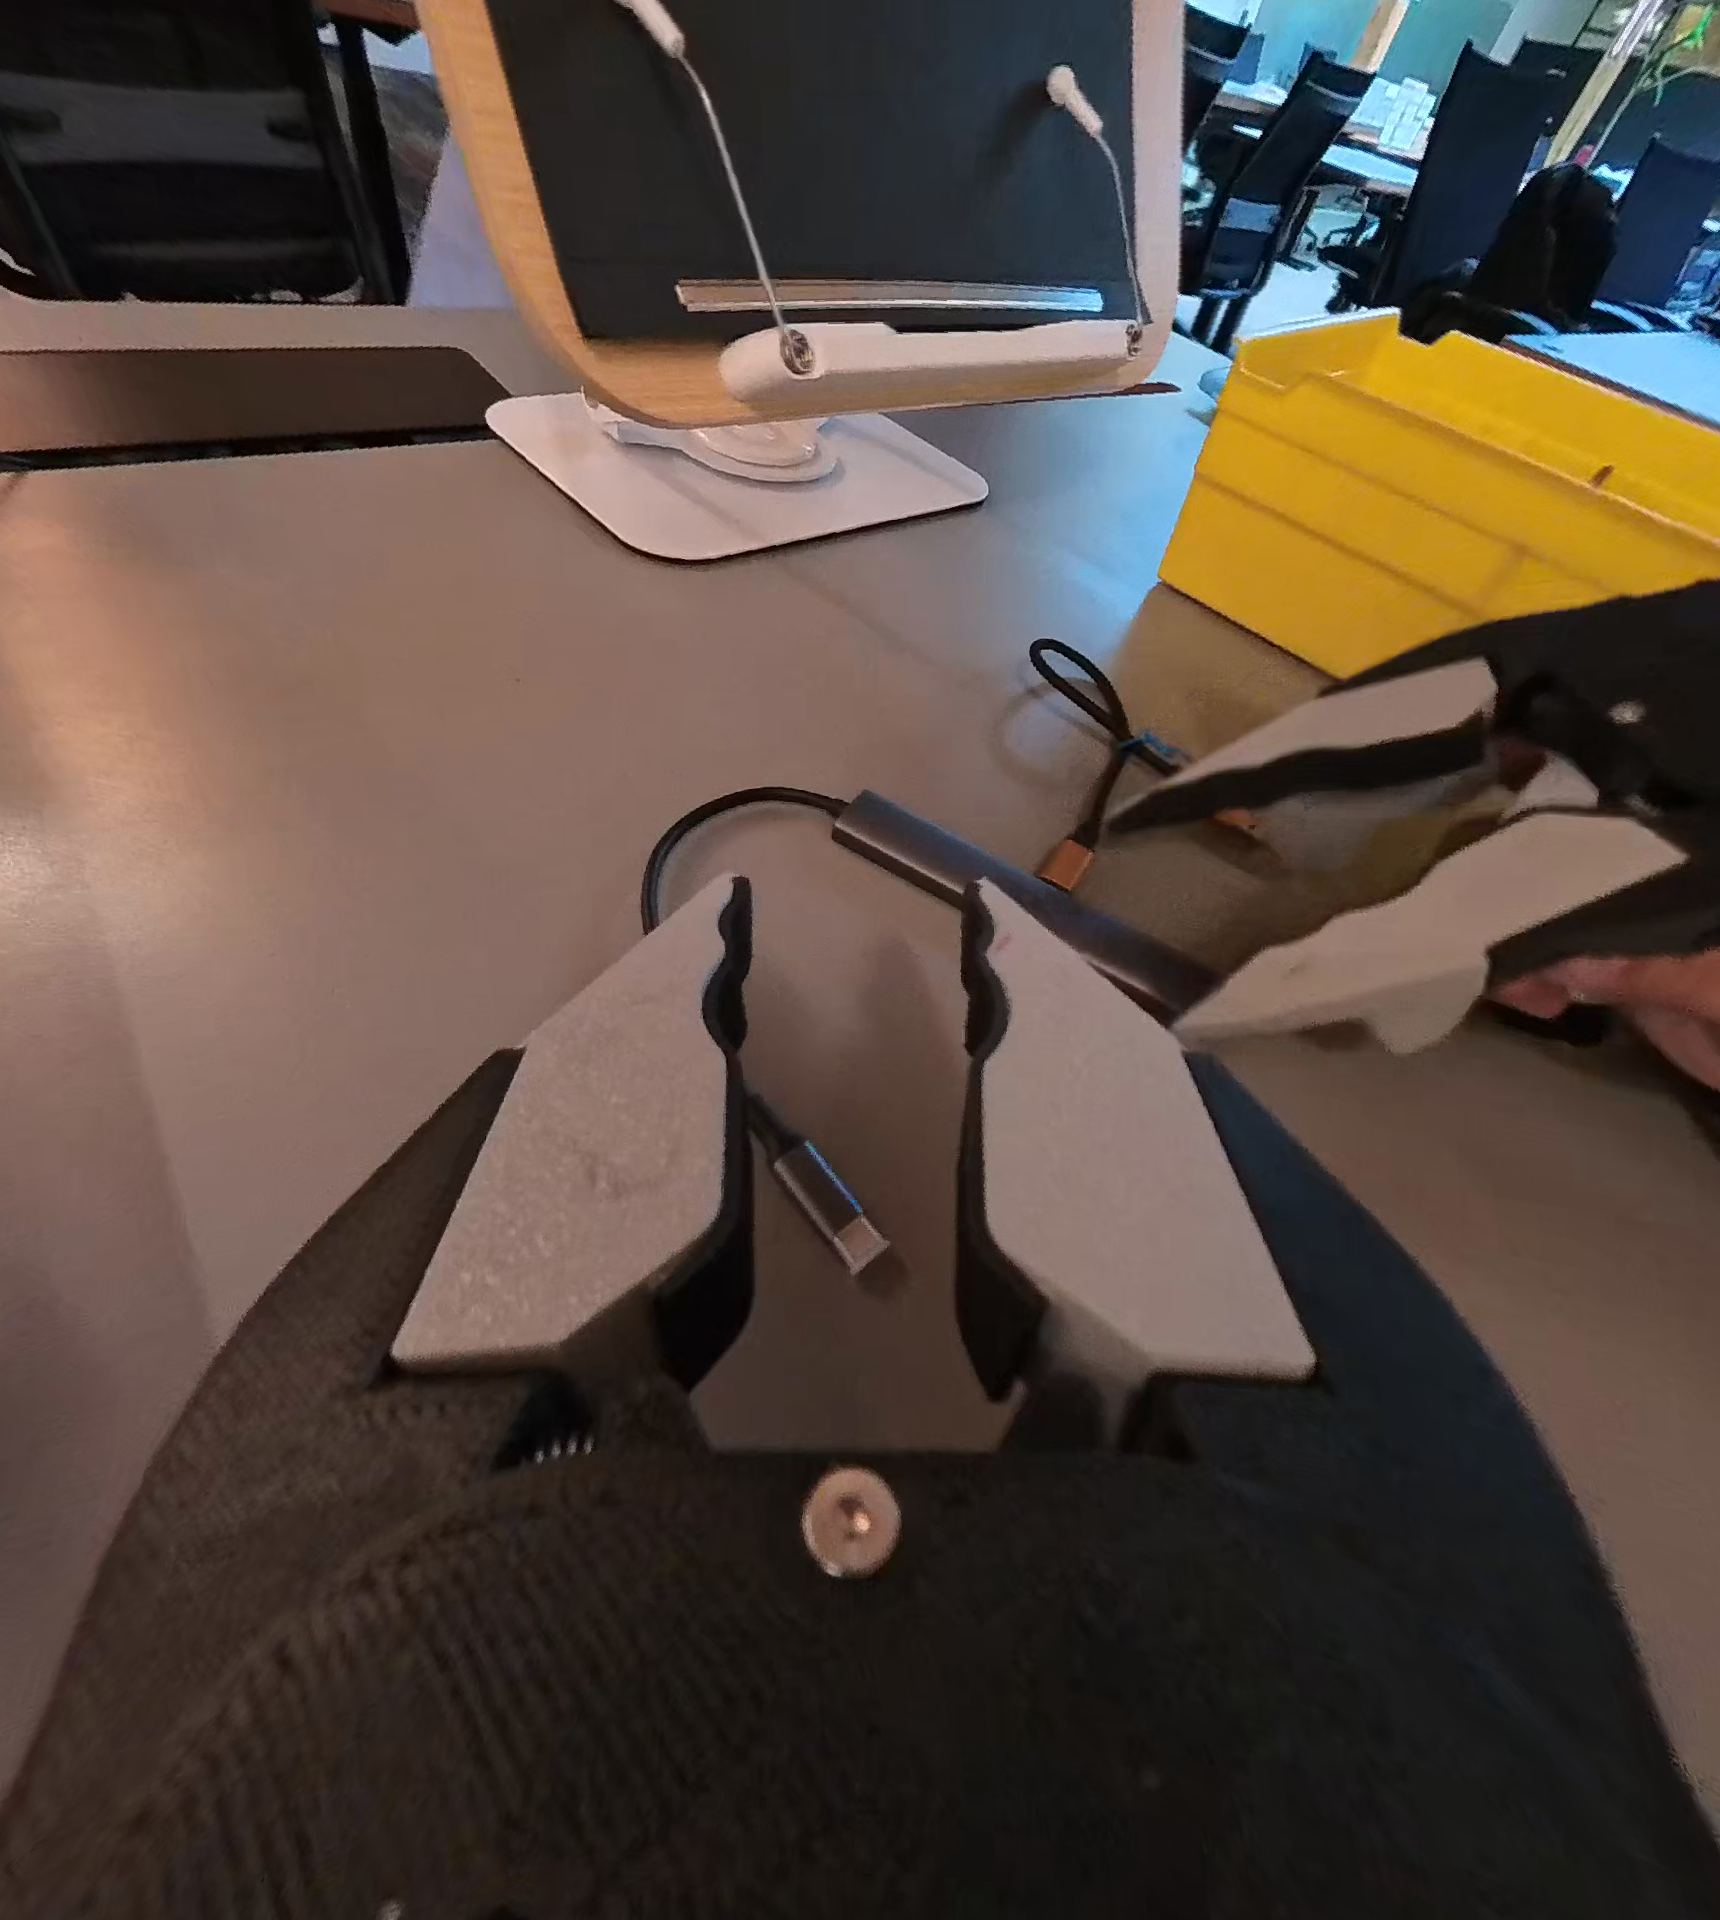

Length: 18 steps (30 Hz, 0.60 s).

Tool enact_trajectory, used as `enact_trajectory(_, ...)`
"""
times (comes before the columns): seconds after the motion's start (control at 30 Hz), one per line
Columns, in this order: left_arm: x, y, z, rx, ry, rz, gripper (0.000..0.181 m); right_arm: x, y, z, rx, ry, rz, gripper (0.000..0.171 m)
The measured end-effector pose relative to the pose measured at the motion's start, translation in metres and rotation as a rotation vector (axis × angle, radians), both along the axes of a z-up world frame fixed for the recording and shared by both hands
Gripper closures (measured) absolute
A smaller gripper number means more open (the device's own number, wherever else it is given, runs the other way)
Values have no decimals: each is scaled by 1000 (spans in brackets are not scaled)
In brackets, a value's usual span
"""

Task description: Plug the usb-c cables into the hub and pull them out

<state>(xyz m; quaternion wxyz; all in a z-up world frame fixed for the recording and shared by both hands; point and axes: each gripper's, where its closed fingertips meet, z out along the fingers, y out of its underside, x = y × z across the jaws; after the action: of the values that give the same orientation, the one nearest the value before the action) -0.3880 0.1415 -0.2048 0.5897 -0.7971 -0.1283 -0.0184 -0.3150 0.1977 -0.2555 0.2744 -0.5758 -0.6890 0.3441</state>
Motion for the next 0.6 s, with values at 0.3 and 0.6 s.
enact_trajectory(0.3, 4, 1, -7, -38, -31, -28, 146, 8, 1, -13, 120, -64, -47, 119)
enact_trajectory(0.6, 7, -1, -8, -35, -79, -50, 147, 12, -1, -14, 57, -77, -17, 145)
